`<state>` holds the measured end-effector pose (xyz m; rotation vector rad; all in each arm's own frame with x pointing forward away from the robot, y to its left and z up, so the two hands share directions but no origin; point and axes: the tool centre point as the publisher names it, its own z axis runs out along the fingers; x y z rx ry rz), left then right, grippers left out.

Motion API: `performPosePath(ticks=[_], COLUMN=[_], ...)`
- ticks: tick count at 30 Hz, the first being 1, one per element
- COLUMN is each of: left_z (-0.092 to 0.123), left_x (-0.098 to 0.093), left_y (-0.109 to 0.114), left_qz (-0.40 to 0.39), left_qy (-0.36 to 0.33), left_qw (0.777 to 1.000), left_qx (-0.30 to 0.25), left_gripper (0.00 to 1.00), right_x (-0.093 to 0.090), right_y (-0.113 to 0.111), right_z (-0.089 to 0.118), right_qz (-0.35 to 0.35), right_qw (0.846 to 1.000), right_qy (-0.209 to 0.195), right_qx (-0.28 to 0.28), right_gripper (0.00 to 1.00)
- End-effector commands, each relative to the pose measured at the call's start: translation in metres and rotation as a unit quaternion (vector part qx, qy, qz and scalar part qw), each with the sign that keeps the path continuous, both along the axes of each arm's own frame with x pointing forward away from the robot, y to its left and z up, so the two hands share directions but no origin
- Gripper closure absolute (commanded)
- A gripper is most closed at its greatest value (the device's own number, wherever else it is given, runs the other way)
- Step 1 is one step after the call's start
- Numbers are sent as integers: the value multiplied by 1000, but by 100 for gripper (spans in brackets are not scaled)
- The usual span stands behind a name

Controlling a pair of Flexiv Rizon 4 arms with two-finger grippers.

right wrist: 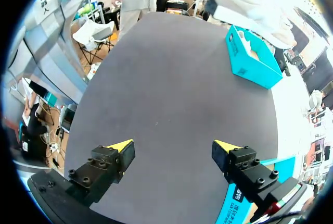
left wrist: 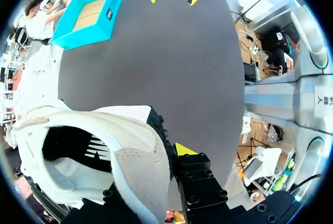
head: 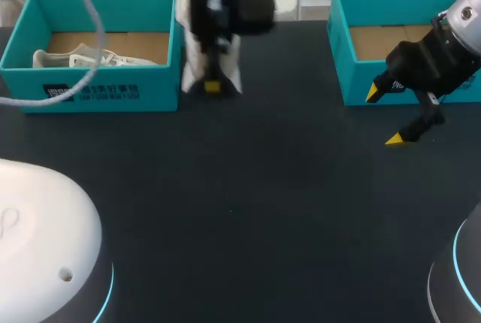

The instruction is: Take the shoe out of the shoebox, open the shoe tongue, remove and reinsert the insole, then place the shoe into the shoebox

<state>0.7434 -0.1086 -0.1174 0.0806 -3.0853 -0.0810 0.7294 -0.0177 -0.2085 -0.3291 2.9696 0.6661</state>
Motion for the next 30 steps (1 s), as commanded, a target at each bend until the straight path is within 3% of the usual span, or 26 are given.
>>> performPosePath(ticks=[1,5,8,16,26,30], left_z=[5,5,3,-1,-1,1], left_x=[33,66,101,166,217,235], left_y=[66,97,125,197,279,309], left_qz=[-3,0,-1,-37,-91,-57], left_qy=[-6,-17,-12,-16,-6,9], left_qw=[999,998,998,999,996,998], left_qx=[-33,-59,-58,-26,-2,-17], left_gripper=[100,100,100,100,100,100], right_x=[1,1,1,1,1,1], right_y=[1,1,1,1,1,1], right_z=[-1,-1,-1,-1,-1,-1], right_qz=[-1,-1,-1,-1,-1,-1], right_qw=[1000,1000,1000,1000,1000,1000], right_qy=[0,0,0,0,0,0], right_qx=[-1,-1,-1,-1,-1,-1], right_gripper=[0,0,0,0,0,0])
